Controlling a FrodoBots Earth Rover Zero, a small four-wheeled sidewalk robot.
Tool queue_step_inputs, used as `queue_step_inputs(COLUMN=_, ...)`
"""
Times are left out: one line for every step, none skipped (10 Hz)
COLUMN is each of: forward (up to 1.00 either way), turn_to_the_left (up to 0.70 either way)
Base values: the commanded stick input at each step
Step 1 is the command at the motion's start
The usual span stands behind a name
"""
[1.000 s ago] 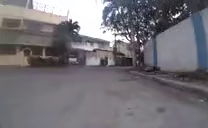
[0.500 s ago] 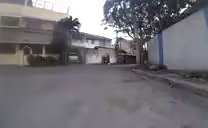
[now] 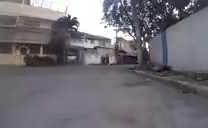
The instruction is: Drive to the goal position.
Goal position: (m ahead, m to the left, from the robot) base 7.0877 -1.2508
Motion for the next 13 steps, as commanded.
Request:
queue_step_inputs(forward=1.0, turn_to_the_left=0.0)
queue_step_inputs(forward=1.0, turn_to_the_left=0.0)
queue_step_inputs(forward=1.0, turn_to_the_left=0.0)
queue_step_inputs(forward=1.0, turn_to_the_left=0.0)
queue_step_inputs(forward=1.0, turn_to_the_left=0.0)
queue_step_inputs(forward=1.0, turn_to_the_left=0.0)
queue_step_inputs(forward=1.0, turn_to_the_left=-0.17)
queue_step_inputs(forward=1.0, turn_to_the_left=-0.4)
queue_step_inputs(forward=1.0, turn_to_the_left=-0.39)
queue_step_inputs(forward=1.0, turn_to_the_left=-0.03)
queue_step_inputs(forward=1.0, turn_to_the_left=0.0)
queue_step_inputs(forward=1.0, turn_to_the_left=0.0)
queue_step_inputs(forward=1.0, turn_to_the_left=0.0)
